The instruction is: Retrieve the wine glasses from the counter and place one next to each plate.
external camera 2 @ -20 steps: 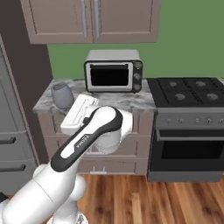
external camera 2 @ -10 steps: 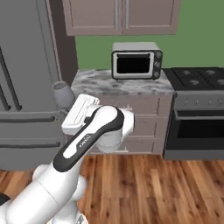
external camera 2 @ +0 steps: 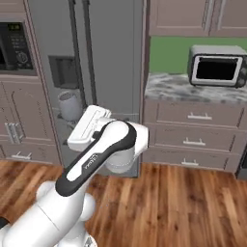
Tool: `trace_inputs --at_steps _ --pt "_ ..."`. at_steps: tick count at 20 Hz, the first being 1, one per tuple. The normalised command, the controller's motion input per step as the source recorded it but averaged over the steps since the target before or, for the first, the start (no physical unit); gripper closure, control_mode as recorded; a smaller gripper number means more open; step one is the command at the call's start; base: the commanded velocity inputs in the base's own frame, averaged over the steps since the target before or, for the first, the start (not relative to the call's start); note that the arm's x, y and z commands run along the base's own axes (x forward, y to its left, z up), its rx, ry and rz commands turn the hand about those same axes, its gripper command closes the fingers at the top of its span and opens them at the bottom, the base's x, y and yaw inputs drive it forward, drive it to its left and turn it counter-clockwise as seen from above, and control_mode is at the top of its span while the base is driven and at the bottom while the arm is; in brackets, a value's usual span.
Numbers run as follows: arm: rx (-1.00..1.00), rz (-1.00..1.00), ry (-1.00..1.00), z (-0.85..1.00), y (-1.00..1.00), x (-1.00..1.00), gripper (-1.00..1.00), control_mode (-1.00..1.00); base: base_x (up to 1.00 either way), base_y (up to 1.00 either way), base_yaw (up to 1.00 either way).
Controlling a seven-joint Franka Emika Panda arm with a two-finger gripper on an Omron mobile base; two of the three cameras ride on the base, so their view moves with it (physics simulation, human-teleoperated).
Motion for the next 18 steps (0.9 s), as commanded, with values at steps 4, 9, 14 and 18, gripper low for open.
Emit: trace_inputs --at_steps 4,9,14,18 --pt "0.0 0.0 0.0 0.0 0.0 0.0 1.0 1.0 -0.19 0.97 0.69" --pt "0.0 0.0 0.0 0.0 0.0 0.0 1.0 1.0 -0.11 0.65 0.85" --pt "0.0 0.0 0.0 0.0 0.0 0.0 1.0 1.0 -0.01 0.37 0.93" --pt "0.0 0.0 0.0 0.0 0.0 0.0 1.0 1.0 0.0 0.3 0.94"
